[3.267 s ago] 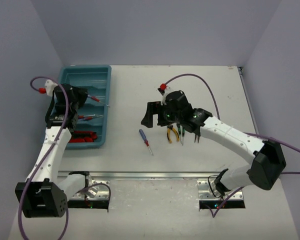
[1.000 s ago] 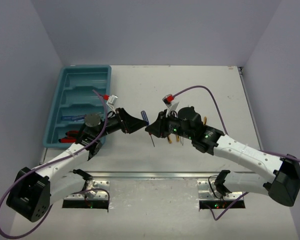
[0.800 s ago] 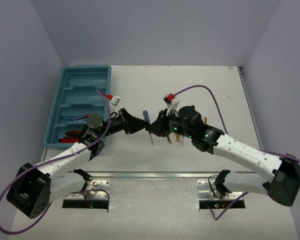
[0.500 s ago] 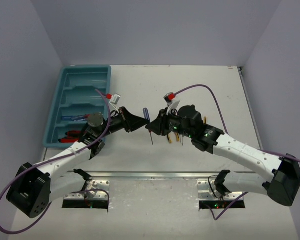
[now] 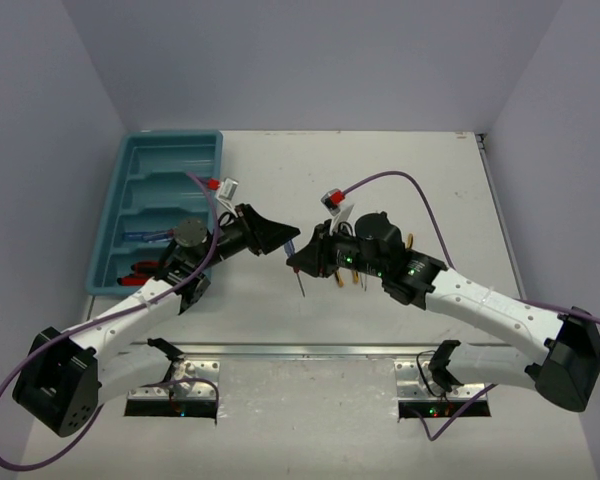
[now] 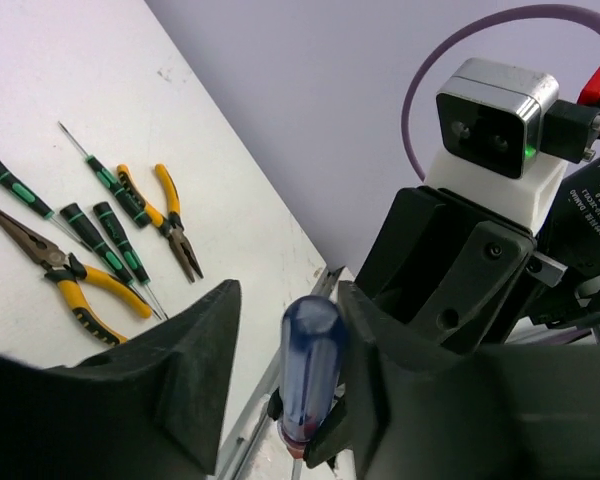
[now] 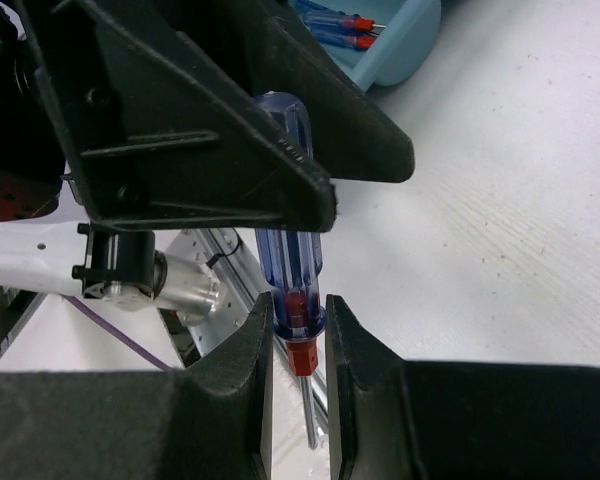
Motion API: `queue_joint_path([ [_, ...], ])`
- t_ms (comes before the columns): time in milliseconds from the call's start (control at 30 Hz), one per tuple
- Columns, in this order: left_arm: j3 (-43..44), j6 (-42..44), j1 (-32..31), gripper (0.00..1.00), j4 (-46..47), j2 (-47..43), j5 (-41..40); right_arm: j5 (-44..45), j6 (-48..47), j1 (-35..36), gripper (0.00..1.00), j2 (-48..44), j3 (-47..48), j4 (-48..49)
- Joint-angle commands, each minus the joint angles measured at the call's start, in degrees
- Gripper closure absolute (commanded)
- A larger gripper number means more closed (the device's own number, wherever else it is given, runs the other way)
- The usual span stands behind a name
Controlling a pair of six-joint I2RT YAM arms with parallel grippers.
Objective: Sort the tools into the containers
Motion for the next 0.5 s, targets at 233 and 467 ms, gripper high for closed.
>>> queue_joint_path([
  [233, 2.0, 1.3, -0.7, 1.00, 2.3, -1.5, -1.5, 0.5, 0.5, 0.2, 0.94, -0.7, 2.4, 1.8],
  [467, 15.8, 5.0, 2.7, 1.00, -34.1, -0.5, -31.7, 14.6, 0.8, -0.1, 0.01, -2.8, 4.0, -8.5],
])
